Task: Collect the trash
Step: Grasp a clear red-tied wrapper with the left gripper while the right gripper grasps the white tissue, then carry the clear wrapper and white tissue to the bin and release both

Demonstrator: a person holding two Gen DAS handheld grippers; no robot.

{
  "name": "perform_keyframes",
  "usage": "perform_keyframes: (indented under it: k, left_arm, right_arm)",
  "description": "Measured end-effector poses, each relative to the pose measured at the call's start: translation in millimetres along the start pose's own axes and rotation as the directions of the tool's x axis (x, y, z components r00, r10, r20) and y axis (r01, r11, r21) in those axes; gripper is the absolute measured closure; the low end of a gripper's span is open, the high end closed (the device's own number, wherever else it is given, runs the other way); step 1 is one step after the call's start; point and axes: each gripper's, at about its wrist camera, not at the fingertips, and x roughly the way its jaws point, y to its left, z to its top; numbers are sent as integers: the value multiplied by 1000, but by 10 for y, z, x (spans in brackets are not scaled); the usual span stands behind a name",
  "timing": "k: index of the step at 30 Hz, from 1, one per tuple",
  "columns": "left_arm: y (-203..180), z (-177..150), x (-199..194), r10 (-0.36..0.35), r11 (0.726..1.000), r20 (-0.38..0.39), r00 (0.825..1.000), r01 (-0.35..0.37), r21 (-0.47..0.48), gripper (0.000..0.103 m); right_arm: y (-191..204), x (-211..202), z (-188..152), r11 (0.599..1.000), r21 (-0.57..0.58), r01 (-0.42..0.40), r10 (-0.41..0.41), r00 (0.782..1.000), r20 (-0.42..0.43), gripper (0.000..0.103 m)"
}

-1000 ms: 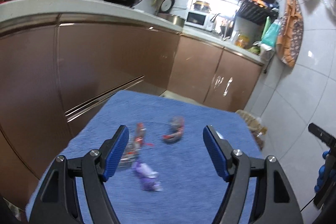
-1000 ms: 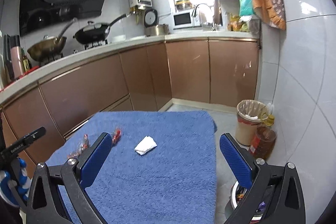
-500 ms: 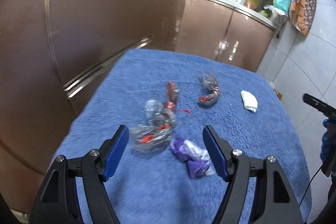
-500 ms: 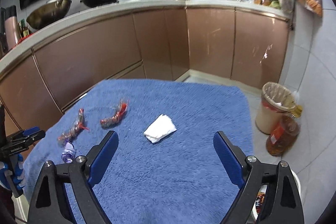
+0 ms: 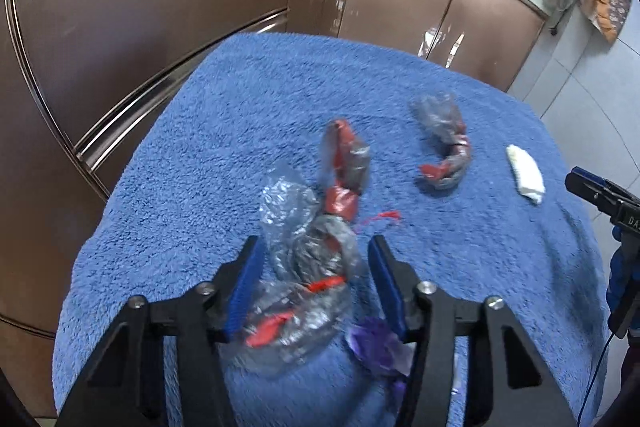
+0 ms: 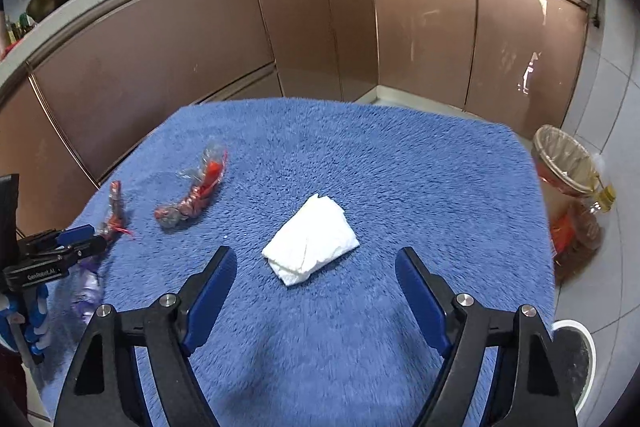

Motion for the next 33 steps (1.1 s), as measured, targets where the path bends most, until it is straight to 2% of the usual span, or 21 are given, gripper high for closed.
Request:
perform_keyframes:
  k: [3,5,8,11,14,18,20,23,29,33]
  left_arm:
    - [51,24,52,11,1000,3,1000,-11,1,65]
    - [105,63,81,18,1000,5,1000,-18,-14,76]
    - [162,78,107,6,999,11,1000,-6,-44,82]
    - [121,56,100,17,999,26,1000,-16,-35,86]
    - [125,33,68,19,999,39,999,-17,-47,90]
    - [121,31,9,25,999,45,999,-23,-47,91]
    - [122,56,-23,32,998,53,998,-29,-47,92]
    - [64,66,-161,42,998,76,996,-39,-41,93]
    - [-172,40,-558,68,998,133,989,-66,-21,93]
    - [-311,-63,-859,30,1000,166,986,-29,-8,94]
  right_arm:
    - [14,175,29,1000,-12,1,-1,1000,-22,24]
    - [6,266,47,1000,-19,4,-5,999,-33,27]
    - [-10,384,55,1000,-20,8,-8,999,-49,30]
    - [-33,468,54,1000,-21,12,-13,998,-62,39]
    - [-35,542,45,1000,-20,3,-5,997,-72,64]
    - [4,542,39,999,-36,0,-3,998,-64,78]
    - [15,537,31,999,-45,2,-5,998,-65,89]
    - [-4,476,23,999,-32,-4,2,998,-55,94]
    - [-58,169,-22,1000,-13,-8,8,1000,-20,96]
    - [-44,-130,-84,1000,-23,-9,10,1000,13,96]
